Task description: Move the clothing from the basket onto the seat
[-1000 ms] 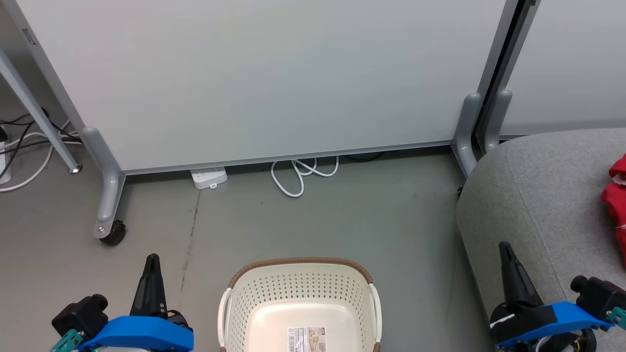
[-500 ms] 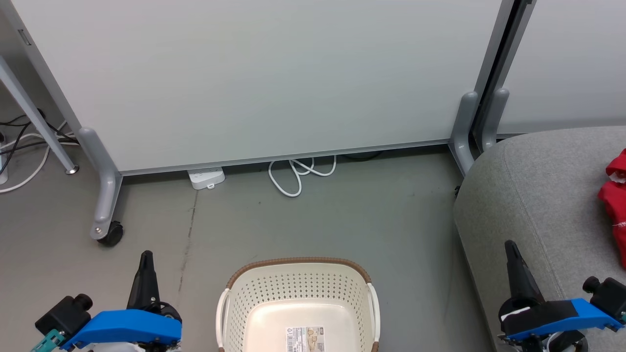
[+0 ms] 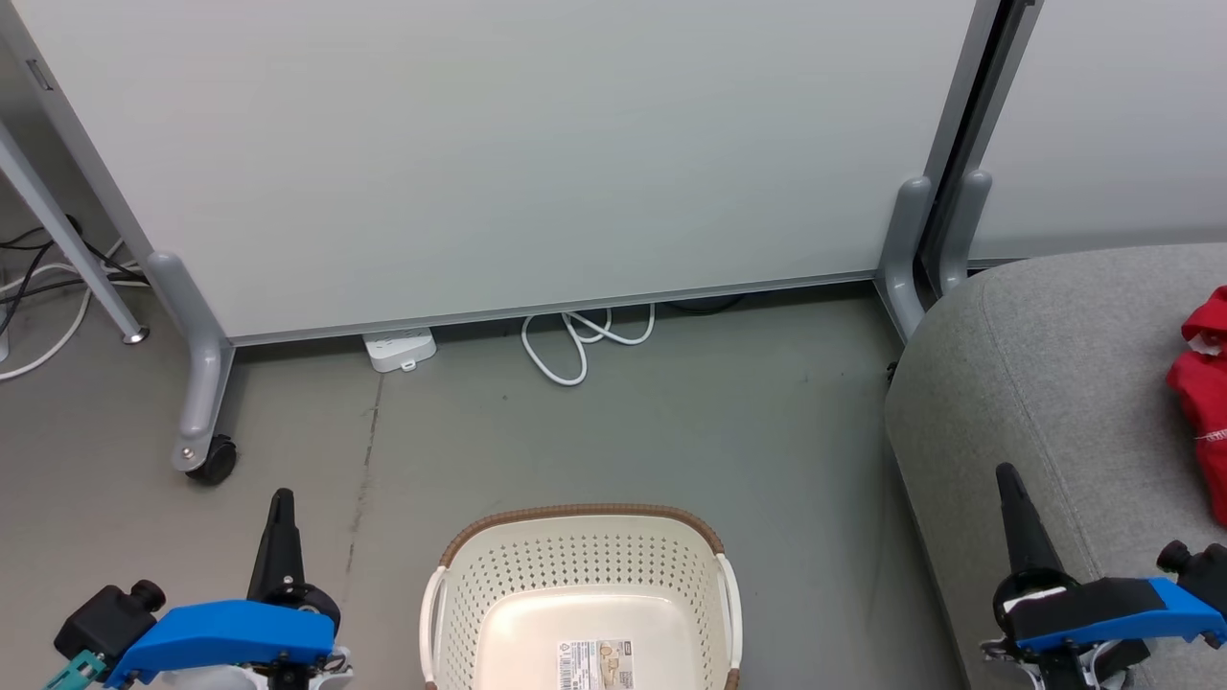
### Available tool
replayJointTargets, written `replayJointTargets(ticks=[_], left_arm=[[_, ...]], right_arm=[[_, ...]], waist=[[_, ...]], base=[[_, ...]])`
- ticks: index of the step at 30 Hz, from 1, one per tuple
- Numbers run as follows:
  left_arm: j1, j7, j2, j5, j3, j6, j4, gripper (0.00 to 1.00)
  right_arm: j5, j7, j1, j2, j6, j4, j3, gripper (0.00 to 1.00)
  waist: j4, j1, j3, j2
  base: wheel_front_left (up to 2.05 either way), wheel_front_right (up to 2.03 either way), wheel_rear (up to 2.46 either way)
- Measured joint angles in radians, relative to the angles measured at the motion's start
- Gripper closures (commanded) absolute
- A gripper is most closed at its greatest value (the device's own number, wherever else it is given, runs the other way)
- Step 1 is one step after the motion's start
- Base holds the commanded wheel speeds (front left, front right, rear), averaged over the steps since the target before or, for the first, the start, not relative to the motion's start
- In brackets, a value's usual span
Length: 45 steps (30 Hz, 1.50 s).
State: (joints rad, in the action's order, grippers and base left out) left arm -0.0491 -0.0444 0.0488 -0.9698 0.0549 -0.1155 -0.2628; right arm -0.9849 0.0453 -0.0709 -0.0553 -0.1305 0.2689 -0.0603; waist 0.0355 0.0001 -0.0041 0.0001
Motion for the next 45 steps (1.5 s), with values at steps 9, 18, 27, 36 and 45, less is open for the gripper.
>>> replayJointTargets(ticks=[9, 18, 27, 36, 45], left_arm=[[-0.012, 0.026, 0.000, -0.104, 0.008, -0.001, 0.002, 1.00], [-0.018, 0.050, 0.000, -0.196, 0.020, -0.004, 0.004, 1.00], [-0.027, 0.071, 0.000, -0.285, 0.027, -0.006, 0.006, 1.00], [-0.033, 0.091, 0.000, -0.366, 0.033, -0.006, 0.007, 1.00], [-0.038, 0.109, 0.000, -0.440, 0.039, -0.008, 0.009, 1.00]], right_arm=[[-0.101, -0.025, -0.006, 0.001, 0.000, -0.003, -0.010, 1.00], [-0.192, -0.047, -0.007, 0.001, 0.000, -0.006, -0.017, 1.00], [-0.276, -0.071, -0.010, 0.002, 0.000, -0.009, -0.024, 1.00], [-0.357, -0.090, -0.019, 0.002, 0.000, -0.013, -0.031, 1.00], [-0.430, -0.111, -0.024, 0.003, 0.000, -0.016, -0.038, 1.00]], waist=[[-0.004, 0.0000, 0.001, 0.0000], [-0.009, 0.0000, 0.002, 0.0000], [-0.013, 0.0000, 0.003, 0.0000], [-0.018, 0.0000, 0.003, 0.0000], [-0.022, 0.0000, 0.004, 0.0000]], base=[[0.00, 0.00, 0.00], [0.00, 0.00, 0.00], [0.00, 0.00, 0.00], [0.00, 0.00, 0.00], [0.00, 0.00, 0.00]])
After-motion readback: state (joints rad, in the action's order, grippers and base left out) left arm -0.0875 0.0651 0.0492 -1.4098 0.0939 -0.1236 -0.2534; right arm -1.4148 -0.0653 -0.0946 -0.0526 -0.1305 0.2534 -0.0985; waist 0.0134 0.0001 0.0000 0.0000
